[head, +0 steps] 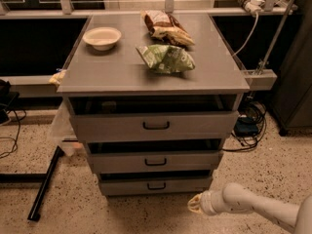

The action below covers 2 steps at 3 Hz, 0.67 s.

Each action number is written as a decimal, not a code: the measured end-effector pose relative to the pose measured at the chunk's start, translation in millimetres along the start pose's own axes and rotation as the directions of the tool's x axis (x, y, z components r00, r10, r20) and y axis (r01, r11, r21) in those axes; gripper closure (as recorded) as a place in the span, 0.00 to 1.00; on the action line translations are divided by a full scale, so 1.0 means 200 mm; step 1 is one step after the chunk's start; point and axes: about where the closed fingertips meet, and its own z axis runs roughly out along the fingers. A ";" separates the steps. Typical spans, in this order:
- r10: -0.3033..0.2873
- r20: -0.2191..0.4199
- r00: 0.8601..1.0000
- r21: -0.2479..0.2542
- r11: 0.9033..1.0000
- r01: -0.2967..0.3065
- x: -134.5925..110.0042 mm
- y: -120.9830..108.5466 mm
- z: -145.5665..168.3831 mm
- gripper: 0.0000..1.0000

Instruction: Open bottom drawer

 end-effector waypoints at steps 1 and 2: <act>0.004 -0.002 1.000 0.017 1.000 -0.004 0.04 -0.04 0.03 1.00; 0.009 0.002 1.000 0.025 1.000 -0.009 0.06 -0.03 0.04 1.00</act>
Offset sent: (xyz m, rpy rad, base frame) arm 0.0090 -0.0119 -0.0160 0.0085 -0.0256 -0.0346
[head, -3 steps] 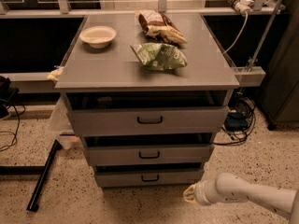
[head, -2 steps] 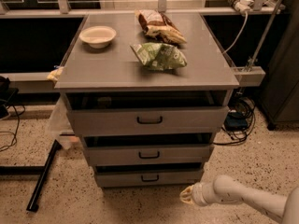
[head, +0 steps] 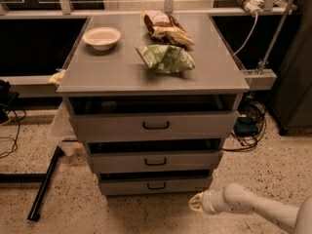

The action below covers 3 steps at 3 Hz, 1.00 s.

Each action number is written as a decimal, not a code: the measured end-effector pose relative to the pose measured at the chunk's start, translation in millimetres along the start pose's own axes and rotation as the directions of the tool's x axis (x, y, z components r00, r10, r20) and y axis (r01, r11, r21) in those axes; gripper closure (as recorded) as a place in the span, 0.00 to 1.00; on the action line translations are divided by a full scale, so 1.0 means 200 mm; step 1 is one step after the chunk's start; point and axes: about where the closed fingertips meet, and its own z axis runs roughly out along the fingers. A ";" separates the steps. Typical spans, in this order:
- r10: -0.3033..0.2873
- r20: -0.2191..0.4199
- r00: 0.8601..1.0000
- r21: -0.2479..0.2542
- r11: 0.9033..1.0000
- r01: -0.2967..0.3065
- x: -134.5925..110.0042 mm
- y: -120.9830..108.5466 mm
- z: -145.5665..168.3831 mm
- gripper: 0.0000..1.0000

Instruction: Open bottom drawer

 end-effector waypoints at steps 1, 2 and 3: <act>0.007 0.001 1.000 0.035 0.999 -0.007 0.06 0.01 0.04 0.82; 0.004 -0.007 1.000 0.052 0.999 -0.004 0.08 0.00 0.07 0.58; -0.002 -0.013 1.000 0.064 0.998 0.003 0.09 -0.01 0.09 0.36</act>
Offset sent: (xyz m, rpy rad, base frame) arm 0.0103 -0.0125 -0.0250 -0.0161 -0.0626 -0.0486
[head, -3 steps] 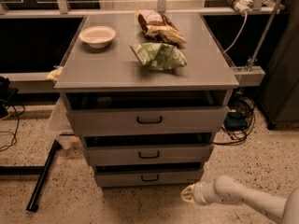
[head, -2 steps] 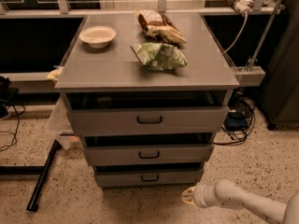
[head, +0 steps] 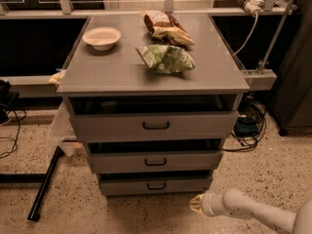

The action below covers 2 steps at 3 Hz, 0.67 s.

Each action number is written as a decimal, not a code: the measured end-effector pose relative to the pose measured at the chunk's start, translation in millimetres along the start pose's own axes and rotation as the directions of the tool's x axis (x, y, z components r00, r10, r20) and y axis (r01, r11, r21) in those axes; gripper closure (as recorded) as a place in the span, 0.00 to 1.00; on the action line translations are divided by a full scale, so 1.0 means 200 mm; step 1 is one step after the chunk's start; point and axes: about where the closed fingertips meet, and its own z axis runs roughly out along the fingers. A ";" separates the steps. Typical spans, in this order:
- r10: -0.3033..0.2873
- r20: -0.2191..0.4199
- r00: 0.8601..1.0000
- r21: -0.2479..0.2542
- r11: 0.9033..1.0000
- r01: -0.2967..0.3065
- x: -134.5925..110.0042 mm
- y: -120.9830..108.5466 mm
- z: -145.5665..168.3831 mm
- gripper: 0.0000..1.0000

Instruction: Open bottom drawer

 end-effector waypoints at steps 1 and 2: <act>-0.016 -0.014 1.000 0.009 1.000 0.016 0.00 -0.02 0.02 0.12; -0.030 -0.033 0.999 0.022 0.999 0.031 0.02 -0.05 0.05 0.00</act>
Offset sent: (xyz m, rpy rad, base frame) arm 0.0252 -0.0036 -0.0113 -0.0727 -0.0549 -0.0043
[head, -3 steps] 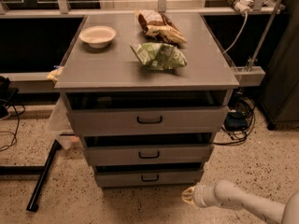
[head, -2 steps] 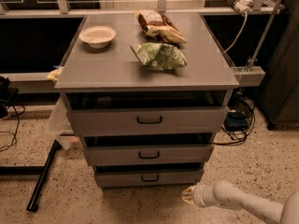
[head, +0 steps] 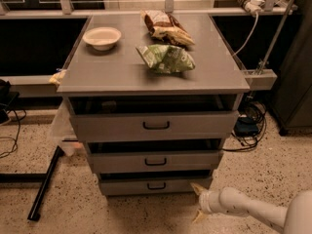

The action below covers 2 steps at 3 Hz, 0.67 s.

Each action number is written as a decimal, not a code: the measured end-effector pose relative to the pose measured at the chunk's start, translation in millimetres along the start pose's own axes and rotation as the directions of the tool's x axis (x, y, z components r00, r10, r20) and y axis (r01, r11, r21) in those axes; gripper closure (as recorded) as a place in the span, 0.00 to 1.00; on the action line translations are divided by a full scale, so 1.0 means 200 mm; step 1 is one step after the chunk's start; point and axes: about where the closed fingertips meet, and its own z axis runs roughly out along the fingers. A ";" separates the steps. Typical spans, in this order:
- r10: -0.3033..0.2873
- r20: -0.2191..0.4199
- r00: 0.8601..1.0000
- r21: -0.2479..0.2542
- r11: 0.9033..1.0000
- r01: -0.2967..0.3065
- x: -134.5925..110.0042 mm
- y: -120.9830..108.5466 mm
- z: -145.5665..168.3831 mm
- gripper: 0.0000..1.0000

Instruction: Open bottom drawer

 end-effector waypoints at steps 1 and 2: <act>-0.013 -0.004 1.000 0.006 1.000 0.013 0.01 -0.03 0.05 0.00; -0.015 0.011 1.000 0.012 1.000 0.015 0.04 -0.07 0.10 0.00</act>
Offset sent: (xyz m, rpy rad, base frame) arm 0.0386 -0.0043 -0.0237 0.0194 -0.0359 0.0094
